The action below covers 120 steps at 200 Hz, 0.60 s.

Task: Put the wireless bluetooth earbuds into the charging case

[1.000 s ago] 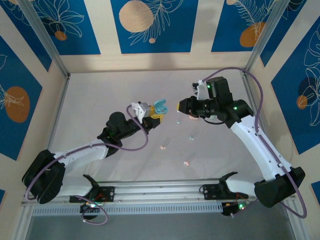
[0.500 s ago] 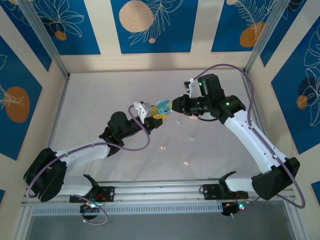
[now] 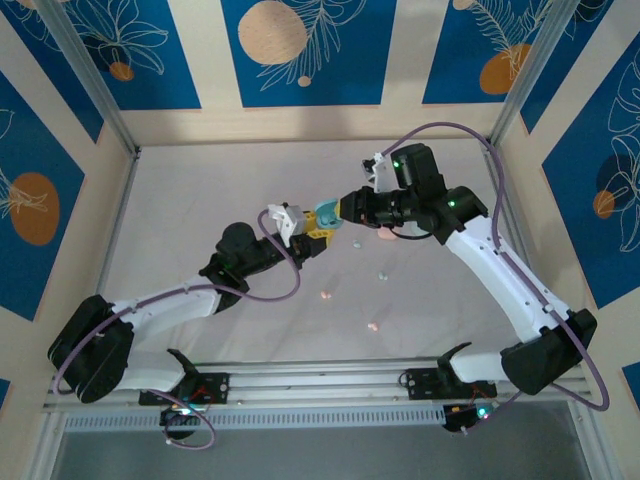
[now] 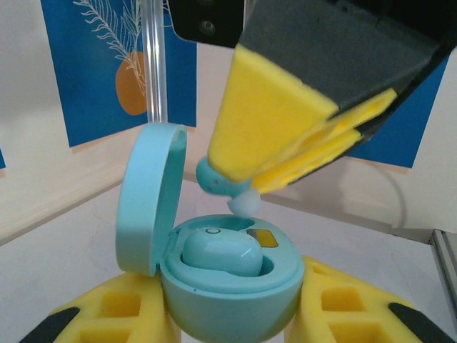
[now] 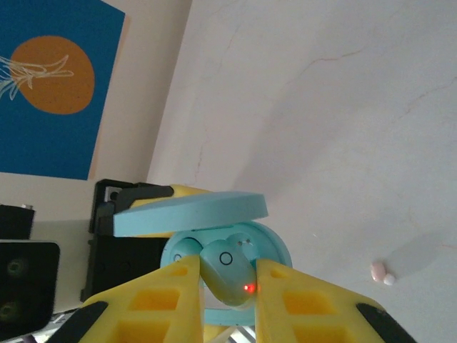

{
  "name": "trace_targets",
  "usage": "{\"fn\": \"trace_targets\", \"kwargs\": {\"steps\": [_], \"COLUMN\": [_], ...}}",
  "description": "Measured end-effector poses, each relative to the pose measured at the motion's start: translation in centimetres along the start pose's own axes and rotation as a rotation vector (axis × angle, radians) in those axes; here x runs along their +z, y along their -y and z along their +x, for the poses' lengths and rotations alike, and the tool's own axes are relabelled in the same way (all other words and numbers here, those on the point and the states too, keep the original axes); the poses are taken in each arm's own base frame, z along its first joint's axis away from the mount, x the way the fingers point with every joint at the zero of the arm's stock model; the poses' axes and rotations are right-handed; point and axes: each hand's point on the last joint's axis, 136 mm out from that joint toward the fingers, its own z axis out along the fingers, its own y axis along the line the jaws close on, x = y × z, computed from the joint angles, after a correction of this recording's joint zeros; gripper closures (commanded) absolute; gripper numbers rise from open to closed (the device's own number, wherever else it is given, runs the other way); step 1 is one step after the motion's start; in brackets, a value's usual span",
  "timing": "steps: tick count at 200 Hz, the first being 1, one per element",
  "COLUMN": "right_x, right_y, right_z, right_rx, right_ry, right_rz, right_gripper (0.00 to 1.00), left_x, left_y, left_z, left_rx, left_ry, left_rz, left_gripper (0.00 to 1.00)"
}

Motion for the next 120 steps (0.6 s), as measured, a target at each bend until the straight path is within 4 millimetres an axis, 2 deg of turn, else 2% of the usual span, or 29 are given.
{"fn": "trace_targets", "kwargs": {"steps": [120], "right_x": [0.03], "right_y": [0.59], "right_z": [0.35], "right_rx": [-0.119], "right_ry": [-0.006], "right_rz": [0.046], "right_gripper": [0.78], "left_x": [0.21], "left_y": [0.59], "left_z": [-0.07], "left_rx": [0.000], "left_ry": [0.007], "left_rz": [0.036], "left_gripper": [0.70]}}
